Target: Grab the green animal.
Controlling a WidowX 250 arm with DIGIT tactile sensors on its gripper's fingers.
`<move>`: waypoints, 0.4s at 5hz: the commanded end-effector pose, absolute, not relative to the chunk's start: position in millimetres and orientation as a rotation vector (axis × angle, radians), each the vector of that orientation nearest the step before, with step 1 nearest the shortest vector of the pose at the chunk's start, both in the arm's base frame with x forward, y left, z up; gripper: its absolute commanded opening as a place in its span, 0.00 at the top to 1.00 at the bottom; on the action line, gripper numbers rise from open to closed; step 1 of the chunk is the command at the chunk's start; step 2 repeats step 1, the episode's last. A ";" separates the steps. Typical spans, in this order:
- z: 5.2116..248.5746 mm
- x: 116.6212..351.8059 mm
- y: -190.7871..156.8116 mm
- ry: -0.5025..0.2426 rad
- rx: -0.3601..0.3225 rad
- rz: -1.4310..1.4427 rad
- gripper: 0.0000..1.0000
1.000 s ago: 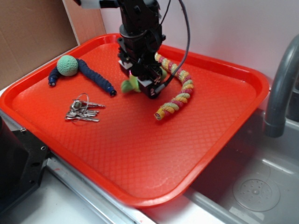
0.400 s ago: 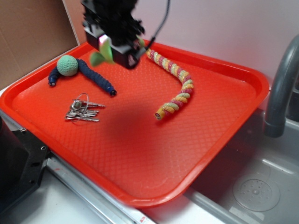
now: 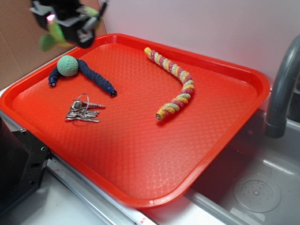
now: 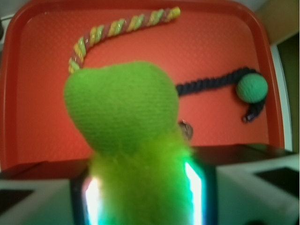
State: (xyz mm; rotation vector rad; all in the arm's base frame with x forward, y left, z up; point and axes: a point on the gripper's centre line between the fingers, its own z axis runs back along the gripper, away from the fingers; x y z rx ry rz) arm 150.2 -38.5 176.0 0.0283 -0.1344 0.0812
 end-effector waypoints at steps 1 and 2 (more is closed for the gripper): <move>171.3 164.8 -29.2 -0.107 0.025 0.123 1.00; 171.3 164.8 -29.2 -0.107 0.025 0.123 1.00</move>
